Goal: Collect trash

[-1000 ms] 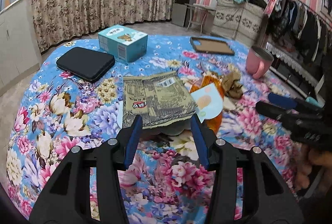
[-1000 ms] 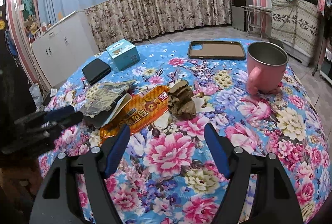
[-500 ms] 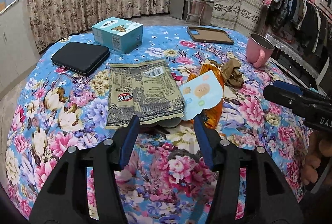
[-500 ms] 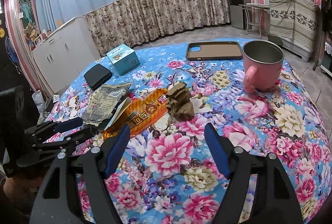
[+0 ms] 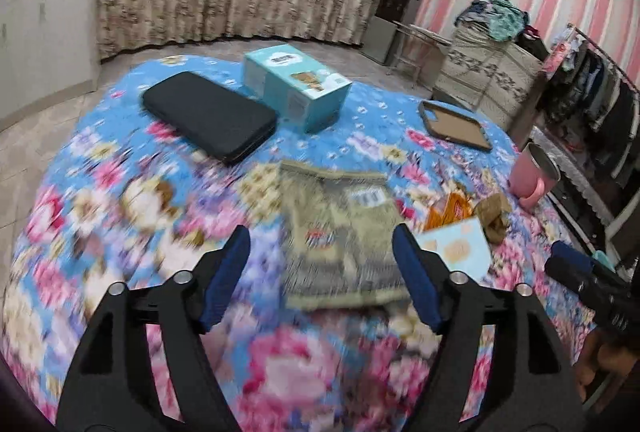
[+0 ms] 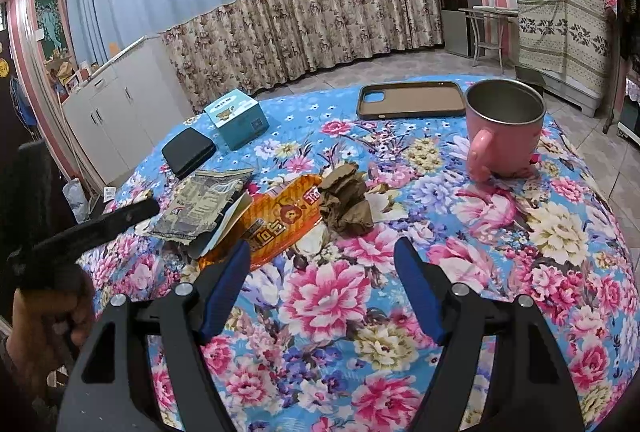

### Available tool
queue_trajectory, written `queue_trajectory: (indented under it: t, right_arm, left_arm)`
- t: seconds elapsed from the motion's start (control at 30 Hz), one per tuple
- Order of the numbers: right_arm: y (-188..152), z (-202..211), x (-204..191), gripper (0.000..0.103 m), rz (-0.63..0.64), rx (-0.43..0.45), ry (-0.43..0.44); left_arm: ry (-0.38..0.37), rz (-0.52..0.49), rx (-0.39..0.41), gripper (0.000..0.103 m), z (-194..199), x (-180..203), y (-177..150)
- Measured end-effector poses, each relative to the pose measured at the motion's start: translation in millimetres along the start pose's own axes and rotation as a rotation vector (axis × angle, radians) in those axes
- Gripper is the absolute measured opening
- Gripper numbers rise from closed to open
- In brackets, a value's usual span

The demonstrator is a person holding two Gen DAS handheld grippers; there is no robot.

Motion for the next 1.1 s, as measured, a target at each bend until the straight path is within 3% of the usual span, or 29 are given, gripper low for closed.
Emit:
queue_trajectory:
  t: [0.27, 0.33, 0.37, 0.4, 0.43, 0.47, 0.53, 0.87, 0.97, 1.1]
  right_arm:
    - [34, -26, -3, 0.075, 0.007, 0.034, -0.017]
    - [41, -40, 0, 0.075, -0.008, 0.029, -0.021]
    - [43, -46, 2, 0.075, -0.013, 0.025, -0.022]
    - [45, -51, 2, 0.075, -0.013, 0.021, -0.025]
    - [46, -56, 3, 0.075, -0.012, 0.016, -0.029]
    - [47, -59, 4, 0.075, -0.011, 0.012, -0.033]
    - [47, -62, 7, 0.075, -0.013, 0.006, -0.039]
    - [44, -53, 21, 0.075, -0.053, 0.024, -0.068]
    - [38, -56, 3, 0.075, -0.023, 0.005, -0.026]
    - [30, -60, -23, 0.075, -0.033, -0.036, 0.112]
  left_arm:
    - [-0.039, 0.024, -0.139, 0.073, -53, -7, 11]
    - [-0.034, 0.016, -0.142, 0.071, -59, -7, 12]
    - [-0.034, 0.015, -0.138, 0.059, -60, -8, 13]
    - [-0.035, 0.021, -0.138, 0.04, -62, -11, 14]
    - [-0.032, 0.026, -0.135, 0.031, -63, -13, 15]
    - [-0.031, 0.03, -0.134, 0.009, -63, -16, 14]
    - [-0.03, 0.034, -0.115, 0.002, -60, -19, 16]
    - [0.018, 0.099, 0.092, 0.001, -10, -30, 36]
    - [0.04, 0.114, 0.117, 0.001, -1, -40, 37]
    - [0.052, 0.124, 0.138, 0.0, 8, -48, 38]
Point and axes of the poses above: each gripper's, at about its wrist camera, not at the fingertips, and z roughly against the way its jaws point, x to its right, y to its top, the point moved 1 cm from there along -z, roughly the way its jaws point, and after that the axes turned 8 degrees about -z, right-handed, at the moved point
